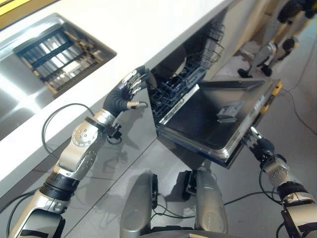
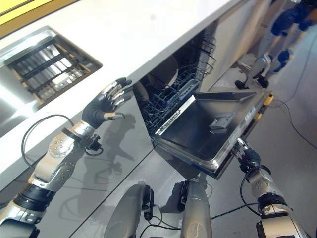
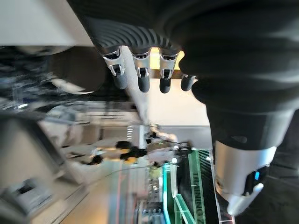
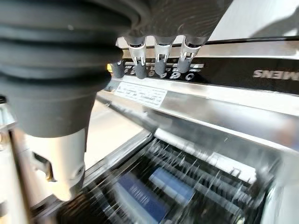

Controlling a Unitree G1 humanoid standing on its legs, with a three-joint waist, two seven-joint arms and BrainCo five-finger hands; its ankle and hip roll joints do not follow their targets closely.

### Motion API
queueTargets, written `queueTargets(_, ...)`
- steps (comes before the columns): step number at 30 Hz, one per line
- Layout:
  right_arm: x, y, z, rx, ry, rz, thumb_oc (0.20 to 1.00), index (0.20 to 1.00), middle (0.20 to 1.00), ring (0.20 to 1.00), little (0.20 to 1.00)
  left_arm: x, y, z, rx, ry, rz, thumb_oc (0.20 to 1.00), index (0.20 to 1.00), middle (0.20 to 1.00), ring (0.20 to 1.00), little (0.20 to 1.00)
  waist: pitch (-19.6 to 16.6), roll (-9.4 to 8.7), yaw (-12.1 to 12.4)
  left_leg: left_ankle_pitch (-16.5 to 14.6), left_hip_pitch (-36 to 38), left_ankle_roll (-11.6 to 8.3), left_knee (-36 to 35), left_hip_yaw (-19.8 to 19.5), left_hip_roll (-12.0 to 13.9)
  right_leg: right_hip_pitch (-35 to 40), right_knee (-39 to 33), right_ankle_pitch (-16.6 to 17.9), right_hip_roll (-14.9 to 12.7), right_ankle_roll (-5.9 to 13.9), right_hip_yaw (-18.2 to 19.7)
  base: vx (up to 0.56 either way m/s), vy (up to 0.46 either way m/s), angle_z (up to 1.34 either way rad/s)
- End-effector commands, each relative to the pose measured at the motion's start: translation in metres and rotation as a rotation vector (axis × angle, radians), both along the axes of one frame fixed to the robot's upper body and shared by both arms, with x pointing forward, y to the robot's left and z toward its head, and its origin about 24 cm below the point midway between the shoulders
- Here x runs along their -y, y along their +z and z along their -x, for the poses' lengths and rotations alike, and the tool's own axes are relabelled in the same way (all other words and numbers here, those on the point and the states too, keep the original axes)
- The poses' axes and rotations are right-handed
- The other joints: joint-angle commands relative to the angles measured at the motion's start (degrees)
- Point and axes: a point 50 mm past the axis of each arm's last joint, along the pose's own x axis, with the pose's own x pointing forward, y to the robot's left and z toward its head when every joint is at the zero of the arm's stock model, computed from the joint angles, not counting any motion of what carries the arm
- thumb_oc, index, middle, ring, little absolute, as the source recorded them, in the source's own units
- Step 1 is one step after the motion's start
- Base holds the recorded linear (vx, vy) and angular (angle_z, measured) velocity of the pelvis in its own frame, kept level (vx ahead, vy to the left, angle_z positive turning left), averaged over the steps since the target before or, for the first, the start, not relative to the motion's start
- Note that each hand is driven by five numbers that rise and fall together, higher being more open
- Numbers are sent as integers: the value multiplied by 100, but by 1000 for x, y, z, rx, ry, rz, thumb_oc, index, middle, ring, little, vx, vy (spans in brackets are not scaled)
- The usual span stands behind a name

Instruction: Pick up plates and place into dishwasher.

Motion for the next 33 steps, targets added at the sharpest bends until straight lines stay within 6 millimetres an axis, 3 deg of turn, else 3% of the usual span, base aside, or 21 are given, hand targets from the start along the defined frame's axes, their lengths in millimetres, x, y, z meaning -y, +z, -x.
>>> queueTargets(1, -115, 110, -72, 532, 468, -143, 1000, 1000, 1000, 1000, 1000, 15, 15, 6, 79, -86, 47, 1000, 1000, 1000, 1000, 1000, -133, 47, 440, -572, 450, 432, 310, 373, -196, 104, -174, 492, 181, -300, 127, 42, -23, -52)
queueTargets(10, -109, 118, -79, 515, 438, -167, 1000, 1000, 1000, 1000, 1000, 14, 17, 3, 75, -96, 35, 1000, 1000, 1000, 1000, 1000, -193, 35, 533, -574, 516, 421, 301, 327, -196, 246, -233, 488, 136, -314, 58, 21, -4, 42)
queueTargets(18, -91, 121, -86, 477, 358, -145, 1000, 1000, 1000, 1000, 1000, 12, 18, 1, 63, -94, 31, 1000, 1000, 1000, 1000, 1000, -277, 60, 645, -587, 568, 416, 282, 288, -205, 353, -278, 460, 107, -330, 2, 19, -2, 37)
queueTargets(20, -78, 126, -86, 498, 254, -81, 1000, 1000, 1000, 1000, 1000, 11, 18, 1, 55, -92, 36, 1000, 1000, 1000, 1000, 1000, -304, 55, 652, -584, 569, 409, 285, 299, -185, 366, -280, 458, 96, -336, -23, 8, 2, -2)
queueTargets(25, -49, 139, -77, 436, -216, 308, 1000, 1000, 1000, 1000, 1000, 7, 12, 3, 52, -66, 49, 1000, 1000, 1000, 1000, 1000, -315, 6, 533, -510, 671, 413, 82, 340, -113, 400, -422, 537, 166, -315, 34, -9, 19, 0)
queueTargets(27, -44, 130, -66, 342, -413, 527, 1000, 1000, 1000, 1000, 1000, 10, 9, 7, 65, -43, 61, 1000, 1000, 1000, 1000, 1000, -261, -12, 408, -476, 721, 455, -17, 377, -77, 392, -478, 578, 232, -307, 122, -35, 70, -6)
queueTargets(33, -16, 85, -22, 110, -886, 841, 1000, 1000, 1000, 1000, 1000, 18, -1, 14, 86, -7, 89, 1000, 1000, 1000, 1000, 1000, -188, -26, 73, -412, 840, 516, -258, 488, -24, 392, -678, 693, 415, -270, 360, -18, 62, -15)
